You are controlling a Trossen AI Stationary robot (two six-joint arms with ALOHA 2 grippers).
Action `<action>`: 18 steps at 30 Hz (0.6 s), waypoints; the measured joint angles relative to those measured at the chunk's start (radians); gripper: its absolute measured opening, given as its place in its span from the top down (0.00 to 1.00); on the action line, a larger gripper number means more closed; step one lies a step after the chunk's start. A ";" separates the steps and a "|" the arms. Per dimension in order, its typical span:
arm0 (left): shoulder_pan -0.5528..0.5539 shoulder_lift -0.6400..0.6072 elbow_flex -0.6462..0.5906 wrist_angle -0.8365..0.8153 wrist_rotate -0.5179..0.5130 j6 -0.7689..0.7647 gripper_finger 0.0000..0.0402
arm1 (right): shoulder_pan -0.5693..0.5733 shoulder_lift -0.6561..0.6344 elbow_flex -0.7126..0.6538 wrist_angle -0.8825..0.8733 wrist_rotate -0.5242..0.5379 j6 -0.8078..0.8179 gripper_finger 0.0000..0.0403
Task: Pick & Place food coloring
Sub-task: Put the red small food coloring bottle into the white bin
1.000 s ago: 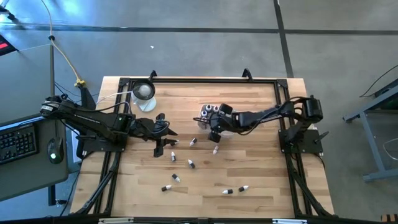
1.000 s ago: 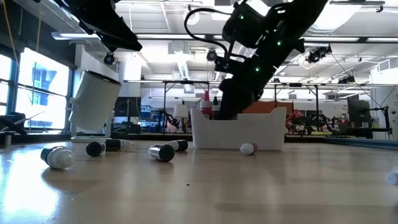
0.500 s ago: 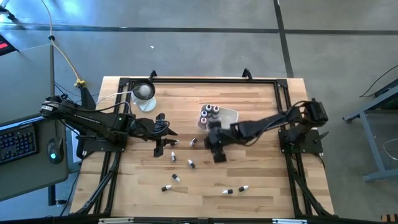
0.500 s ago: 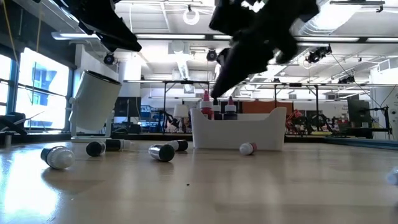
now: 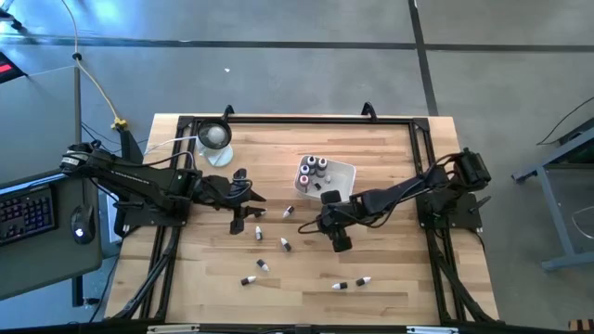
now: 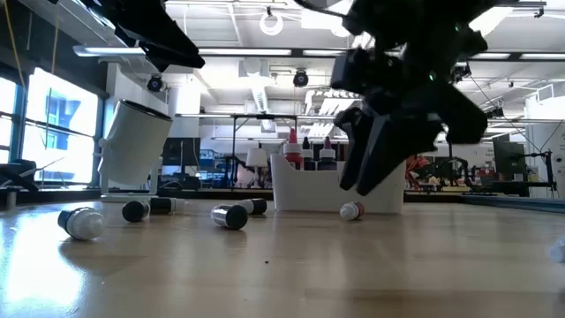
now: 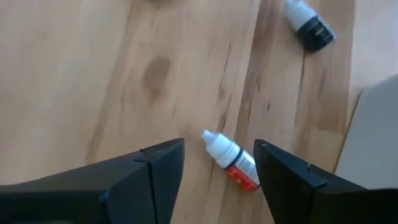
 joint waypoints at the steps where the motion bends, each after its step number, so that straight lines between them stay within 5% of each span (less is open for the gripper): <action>1: 0.000 0.000 0.000 0.000 0.000 0.000 0.67 | -0.002 0.000 -0.019 0.018 -0.001 -0.006 0.53; 11: 0.000 0.000 0.000 0.025 -0.002 0.000 0.67 | -0.024 0.001 -0.176 0.298 0.029 -0.107 0.53; 18: 0.000 0.000 0.000 0.023 -0.002 0.000 0.67 | -0.033 -0.002 -0.234 0.325 0.020 -0.104 0.57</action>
